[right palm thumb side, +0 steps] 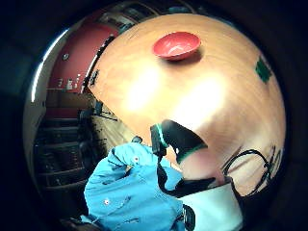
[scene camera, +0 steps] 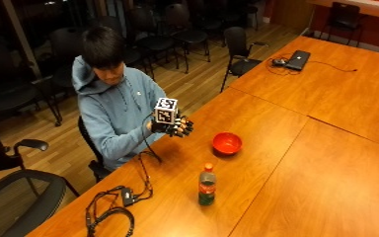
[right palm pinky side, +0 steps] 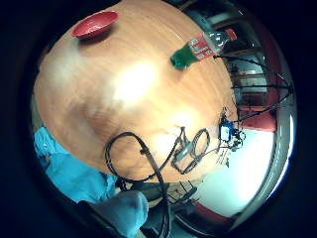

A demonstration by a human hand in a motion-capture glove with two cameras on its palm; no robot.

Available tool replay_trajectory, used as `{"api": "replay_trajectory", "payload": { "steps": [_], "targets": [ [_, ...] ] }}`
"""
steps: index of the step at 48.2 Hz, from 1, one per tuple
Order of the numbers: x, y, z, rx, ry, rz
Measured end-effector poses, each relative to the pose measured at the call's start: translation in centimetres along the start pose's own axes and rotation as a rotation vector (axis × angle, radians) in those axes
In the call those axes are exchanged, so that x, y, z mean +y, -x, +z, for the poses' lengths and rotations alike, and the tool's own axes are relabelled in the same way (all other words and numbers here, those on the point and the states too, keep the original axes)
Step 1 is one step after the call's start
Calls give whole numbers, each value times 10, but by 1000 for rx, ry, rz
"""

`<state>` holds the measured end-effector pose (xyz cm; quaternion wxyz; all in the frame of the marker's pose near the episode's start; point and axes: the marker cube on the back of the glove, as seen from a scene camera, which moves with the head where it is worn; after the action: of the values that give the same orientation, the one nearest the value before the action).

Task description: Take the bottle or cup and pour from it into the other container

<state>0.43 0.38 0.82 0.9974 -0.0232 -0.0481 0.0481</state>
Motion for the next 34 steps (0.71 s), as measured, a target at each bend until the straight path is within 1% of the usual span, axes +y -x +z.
{"api": "replay_trajectory", "payload": {
  "steps": [7, 13, 21, 34],
  "targets": [
    [3, -8, 0, 20, -25, 34],
    [3, -37, -20, 2, -39, 76],
    [21, -44, -5, 16, -38, 72],
    [43, -86, -4, 17, -29, 151]
  ]
}}
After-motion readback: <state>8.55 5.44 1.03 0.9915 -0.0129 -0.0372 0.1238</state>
